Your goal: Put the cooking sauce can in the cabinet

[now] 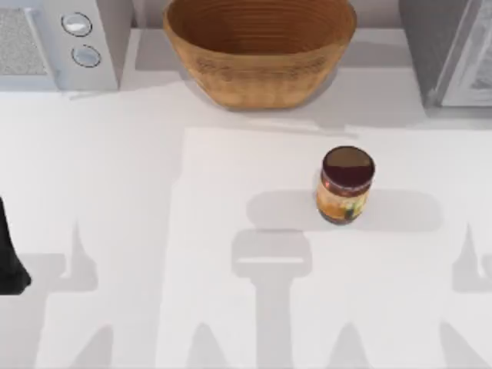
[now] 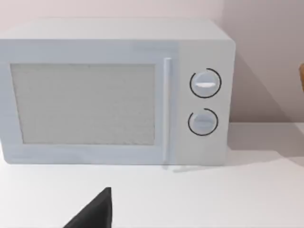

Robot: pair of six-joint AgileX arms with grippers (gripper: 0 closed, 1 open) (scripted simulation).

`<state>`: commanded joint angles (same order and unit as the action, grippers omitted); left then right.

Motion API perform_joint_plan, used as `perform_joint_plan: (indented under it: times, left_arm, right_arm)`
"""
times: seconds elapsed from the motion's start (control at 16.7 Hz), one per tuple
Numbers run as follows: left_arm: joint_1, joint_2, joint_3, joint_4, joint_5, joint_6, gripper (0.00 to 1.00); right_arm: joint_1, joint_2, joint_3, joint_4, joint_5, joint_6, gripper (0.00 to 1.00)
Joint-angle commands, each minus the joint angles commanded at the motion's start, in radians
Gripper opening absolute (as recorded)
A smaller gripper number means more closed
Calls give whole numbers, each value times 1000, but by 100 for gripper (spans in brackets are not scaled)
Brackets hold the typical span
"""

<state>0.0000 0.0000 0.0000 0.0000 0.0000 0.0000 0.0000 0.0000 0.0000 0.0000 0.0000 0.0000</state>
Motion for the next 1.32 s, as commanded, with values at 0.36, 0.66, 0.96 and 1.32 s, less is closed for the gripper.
perform_joint_plan:
  times: [0.36, 0.66, 0.96, 1.32]
  left_arm:
    - [0, 0, 0, 0, 0, 0, 100]
    - [0, 0, 0, 0, 0, 0, 100]
    - [0, 0, 0, 0, 0, 0, 100]
    - [0, 0, 0, 0, 0, 0, 100]
  right_arm:
    - [17, 78, 49, -13, -80, -42, 100]
    - [39, 364, 204, -60, -312, -190, 100]
    - [44, 791, 424, -127, -614, -429, 100]
    - [28, 1377, 731, -200, -989, -786, 100]
